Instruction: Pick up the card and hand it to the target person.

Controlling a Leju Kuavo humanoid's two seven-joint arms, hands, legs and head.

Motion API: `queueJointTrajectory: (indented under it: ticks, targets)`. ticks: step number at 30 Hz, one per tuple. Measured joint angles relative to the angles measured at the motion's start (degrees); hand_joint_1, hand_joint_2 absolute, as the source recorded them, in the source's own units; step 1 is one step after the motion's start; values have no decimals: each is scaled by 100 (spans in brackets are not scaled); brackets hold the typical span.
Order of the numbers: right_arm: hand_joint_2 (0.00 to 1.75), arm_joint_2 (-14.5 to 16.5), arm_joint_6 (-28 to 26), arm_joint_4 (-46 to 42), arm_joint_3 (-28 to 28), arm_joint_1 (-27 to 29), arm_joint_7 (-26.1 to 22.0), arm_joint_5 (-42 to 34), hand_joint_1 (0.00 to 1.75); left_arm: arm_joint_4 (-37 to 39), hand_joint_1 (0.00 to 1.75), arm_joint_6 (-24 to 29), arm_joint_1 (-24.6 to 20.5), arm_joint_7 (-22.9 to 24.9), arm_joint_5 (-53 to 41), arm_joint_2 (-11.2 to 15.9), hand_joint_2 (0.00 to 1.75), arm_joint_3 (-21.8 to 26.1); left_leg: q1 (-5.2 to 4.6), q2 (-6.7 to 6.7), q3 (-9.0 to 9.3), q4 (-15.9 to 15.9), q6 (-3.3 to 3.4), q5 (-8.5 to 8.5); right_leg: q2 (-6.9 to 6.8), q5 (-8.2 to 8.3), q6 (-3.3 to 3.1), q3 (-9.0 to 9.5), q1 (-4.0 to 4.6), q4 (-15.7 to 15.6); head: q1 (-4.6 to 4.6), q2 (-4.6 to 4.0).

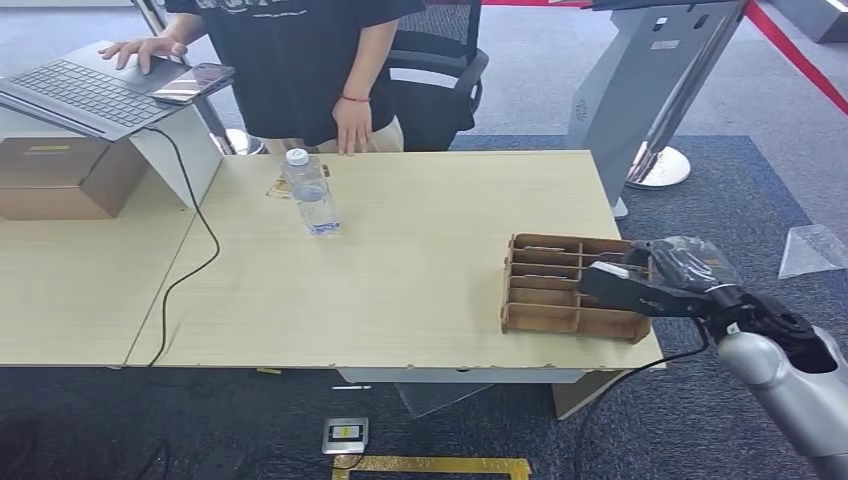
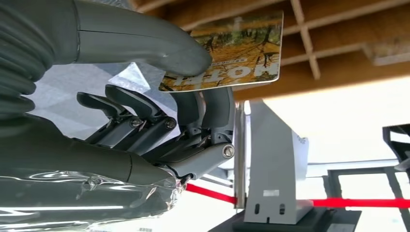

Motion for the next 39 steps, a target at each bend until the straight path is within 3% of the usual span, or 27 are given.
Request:
queueJointTrajectory:
  ticks: [11, 20, 28, 35, 39]
  targets:
    - [175, -1033, 308, -919, 44, -750, 341, -984, 161, 0, 0, -10, 4, -51, 110, 12, 175, 0, 0, 0, -1, 0, 0, 0, 0, 0, 0, 0, 0, 0, 0, 0]
    - [175, -1213, -408, -849, 70, -1497, -7, -1461, 175, 0, 0, 18, 1, -86, 120, 7, 175, 0, 1, -2, -8, -2, 0, 0, -3, 0, 0, 1, 0, 1, 1, 0]
    - [175, -804, -1951, 178, 437, -2096, 441, 574, 175, -2, 0, 49, -36, -97, 14, -32, 175, -2, 2, -5, -13, -4, 0, 1, -6, 0, 0, 2, 1, 3, 0, 0]
    - [175, -149, -2516, 1367, 927, -2553, 1070, 2388, 175, -1, 0, 49, -99, -37, -58, -57, 175, -31, 4, -9, -12, -4, 0, 3, -9, 0, 0, 1, 3, 7, -1, 0]
    - [175, 187, -2607, 2036, 1179, -2813, 1368, 3057, 158, 0, 0, 49, -125, 4, -95, -64, 175, -48, 4, -9, -12, -4, -1, 3, -8, 0, -1, 1, 3, 8, -1, 0]
